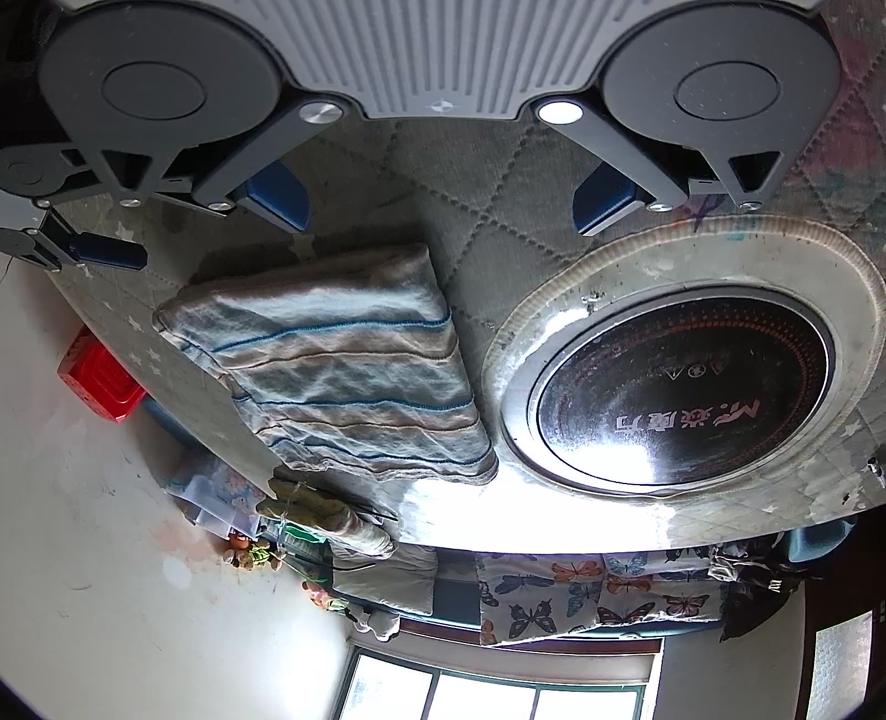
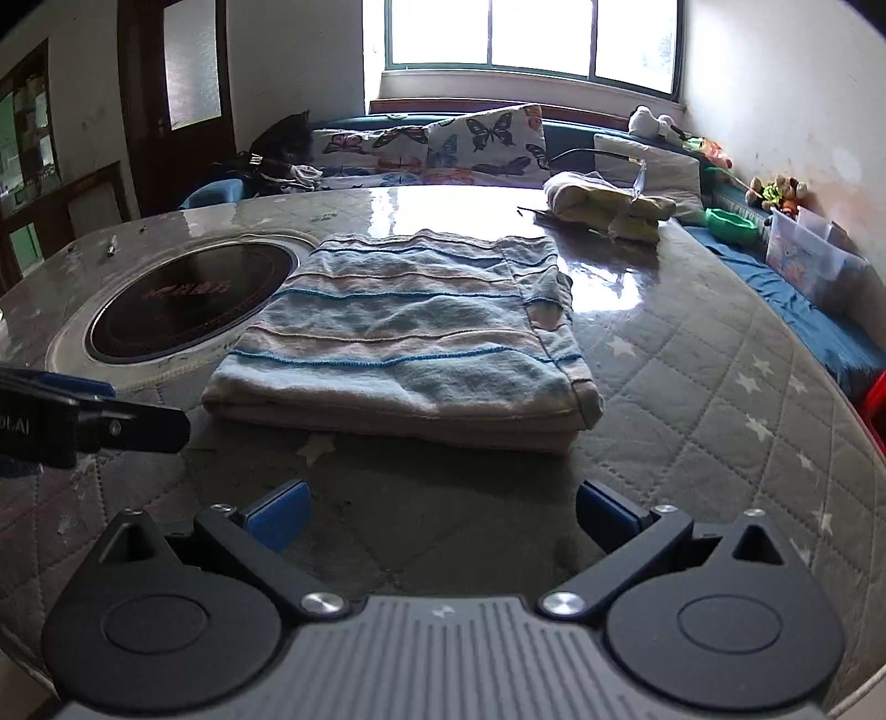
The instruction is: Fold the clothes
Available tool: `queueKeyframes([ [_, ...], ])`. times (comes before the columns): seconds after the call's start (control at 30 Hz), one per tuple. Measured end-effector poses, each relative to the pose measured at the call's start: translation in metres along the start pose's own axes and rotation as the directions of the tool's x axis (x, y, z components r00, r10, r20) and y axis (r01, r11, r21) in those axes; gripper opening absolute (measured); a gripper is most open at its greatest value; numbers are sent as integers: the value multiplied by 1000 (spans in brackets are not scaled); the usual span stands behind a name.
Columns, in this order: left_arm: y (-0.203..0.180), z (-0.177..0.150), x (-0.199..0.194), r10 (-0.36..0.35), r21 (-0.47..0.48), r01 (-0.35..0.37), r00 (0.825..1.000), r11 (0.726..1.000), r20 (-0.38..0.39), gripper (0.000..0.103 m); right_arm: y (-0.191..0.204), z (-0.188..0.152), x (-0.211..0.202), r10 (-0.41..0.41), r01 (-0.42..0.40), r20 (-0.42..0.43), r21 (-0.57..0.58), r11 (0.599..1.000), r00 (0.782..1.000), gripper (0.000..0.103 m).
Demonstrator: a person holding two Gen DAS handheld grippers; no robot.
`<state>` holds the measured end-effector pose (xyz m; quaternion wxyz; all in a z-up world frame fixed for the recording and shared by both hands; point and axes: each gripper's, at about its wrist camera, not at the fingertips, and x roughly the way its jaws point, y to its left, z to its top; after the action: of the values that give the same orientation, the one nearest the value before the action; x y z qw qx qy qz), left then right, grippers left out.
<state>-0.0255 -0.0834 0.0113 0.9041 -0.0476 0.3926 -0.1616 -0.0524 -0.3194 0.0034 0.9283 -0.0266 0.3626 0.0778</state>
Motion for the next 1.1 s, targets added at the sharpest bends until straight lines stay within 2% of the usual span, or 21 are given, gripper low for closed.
queueKeyframes([
  [1.1, -20, -15, -8, 0, 50, 1, 1000, 999, -10, 103, 2, -17, -8, -35, 35, -11, 75, 997, 999, 103],
])
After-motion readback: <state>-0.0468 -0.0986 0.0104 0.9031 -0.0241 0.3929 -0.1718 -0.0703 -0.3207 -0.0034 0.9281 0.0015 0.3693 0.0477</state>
